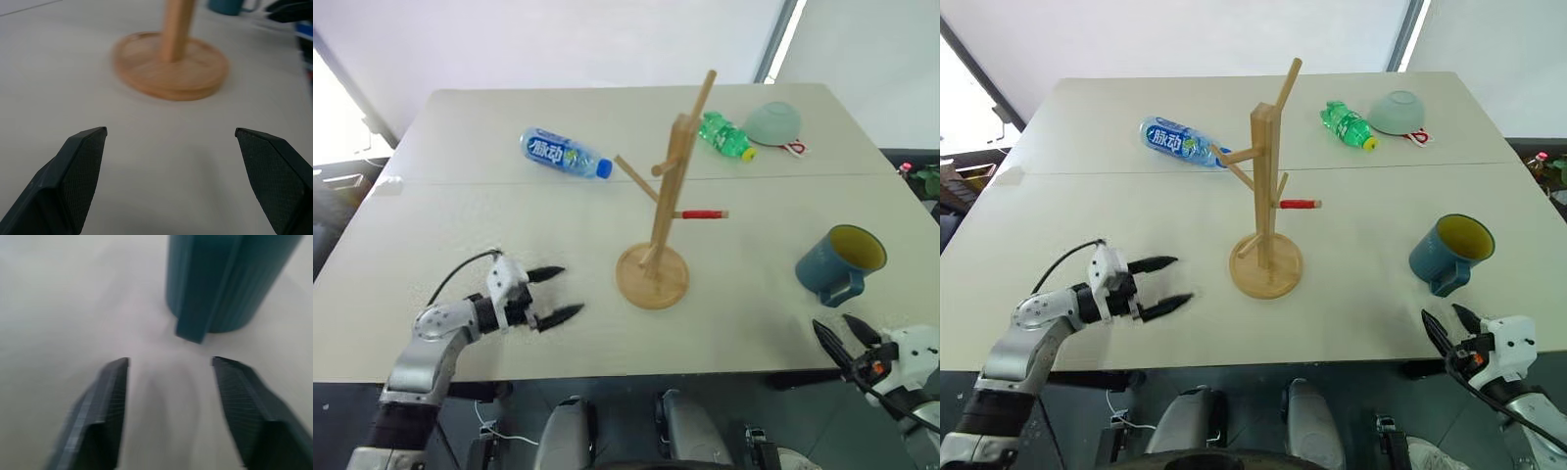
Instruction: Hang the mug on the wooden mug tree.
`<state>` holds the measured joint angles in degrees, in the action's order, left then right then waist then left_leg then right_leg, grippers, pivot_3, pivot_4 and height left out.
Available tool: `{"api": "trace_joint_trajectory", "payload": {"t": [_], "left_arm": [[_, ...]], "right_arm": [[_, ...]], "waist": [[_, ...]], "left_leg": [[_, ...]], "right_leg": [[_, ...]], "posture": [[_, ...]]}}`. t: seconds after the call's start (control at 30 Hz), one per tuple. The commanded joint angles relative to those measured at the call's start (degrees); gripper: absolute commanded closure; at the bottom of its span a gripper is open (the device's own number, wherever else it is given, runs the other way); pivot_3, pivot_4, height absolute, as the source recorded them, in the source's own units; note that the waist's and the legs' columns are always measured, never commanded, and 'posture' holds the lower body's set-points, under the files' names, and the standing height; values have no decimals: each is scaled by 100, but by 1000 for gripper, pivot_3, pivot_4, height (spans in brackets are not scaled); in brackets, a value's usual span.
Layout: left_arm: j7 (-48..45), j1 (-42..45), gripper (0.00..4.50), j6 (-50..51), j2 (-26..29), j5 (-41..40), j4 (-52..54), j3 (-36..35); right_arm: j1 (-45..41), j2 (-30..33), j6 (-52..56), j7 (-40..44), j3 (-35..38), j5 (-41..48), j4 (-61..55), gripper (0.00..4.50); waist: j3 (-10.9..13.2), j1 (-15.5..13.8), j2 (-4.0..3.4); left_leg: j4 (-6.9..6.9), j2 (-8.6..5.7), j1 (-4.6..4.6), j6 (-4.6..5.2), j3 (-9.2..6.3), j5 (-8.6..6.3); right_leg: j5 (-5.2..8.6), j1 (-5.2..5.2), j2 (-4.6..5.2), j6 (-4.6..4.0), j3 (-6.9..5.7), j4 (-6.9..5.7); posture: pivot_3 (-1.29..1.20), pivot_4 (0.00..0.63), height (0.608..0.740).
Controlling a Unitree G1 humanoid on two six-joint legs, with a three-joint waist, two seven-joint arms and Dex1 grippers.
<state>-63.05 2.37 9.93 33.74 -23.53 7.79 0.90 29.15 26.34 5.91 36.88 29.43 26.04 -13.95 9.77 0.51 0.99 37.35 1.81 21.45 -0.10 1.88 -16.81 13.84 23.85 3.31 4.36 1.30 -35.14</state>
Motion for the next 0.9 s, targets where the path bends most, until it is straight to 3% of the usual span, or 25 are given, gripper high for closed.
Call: {"api": "trace_joint_trajectory", "payload": {"t": [0.03, 0.07, 0.1, 0.43, 0.73, 0.9], "left_arm": [[-217, 56, 0, 198, 55, -262, 573, 203], [-242, 67, 0, 234, 48, -291, 678, 256], [-260, 94, 0, 263, 23, -321, 778, 312], [-174, 447, 0, 451, -182, -368, 1051, 670], [-94, 436, 0, 295, -335, -238, 950, 835], [-100, 466, 0, 237, -378, -208, 884, 866]], "right_arm": [[27, 101, 23, 159, -83, 88, -367, 3786], [12, 95, 27, 171, -112, 79, -410, 4315], [-59, 81, 0, 110, -139, 16, -430, 4462], [-886, -40, -151, -696, -27, -422, 278, 4462], [-1005, 5, -505, -1193, 462, -579, 997, 4462], [-863, 22, -580, -1058, 449, -584, 981, 4462]], "waist": [[0, 5, 0], [0, 8, 0], [0, 8, 0], [-1, -1, -3], [-2, 15, -4], [-4, 17, -7]], "left_leg": [[3, 0, 0, 0, 0, 0], [5, 0, 0, 0, 0, 0], [5, 0, -1, 0, 0, 0], [9, -1, 1, 1, -6, 1], [15, 0, -4, 2, -4, 1], [17, 1, -5, 2, -6, 1]], "right_leg": [[0, -1, 0, 0, 0, 0], [0, -1, -1, 0, -1, 0], [0, -2, -3, 0, -2, 0], [1, -3, -51, 1, 6, 0], [0, -8, -59, 1, 13, -3], [0, -10, -63, 1, 15, -5]], "posture": [[0, 150, 740], [0, 150, 740], [0, 150, 740], [0, 150, 740], [0, 150, 740], [0, 150, 740]]}}
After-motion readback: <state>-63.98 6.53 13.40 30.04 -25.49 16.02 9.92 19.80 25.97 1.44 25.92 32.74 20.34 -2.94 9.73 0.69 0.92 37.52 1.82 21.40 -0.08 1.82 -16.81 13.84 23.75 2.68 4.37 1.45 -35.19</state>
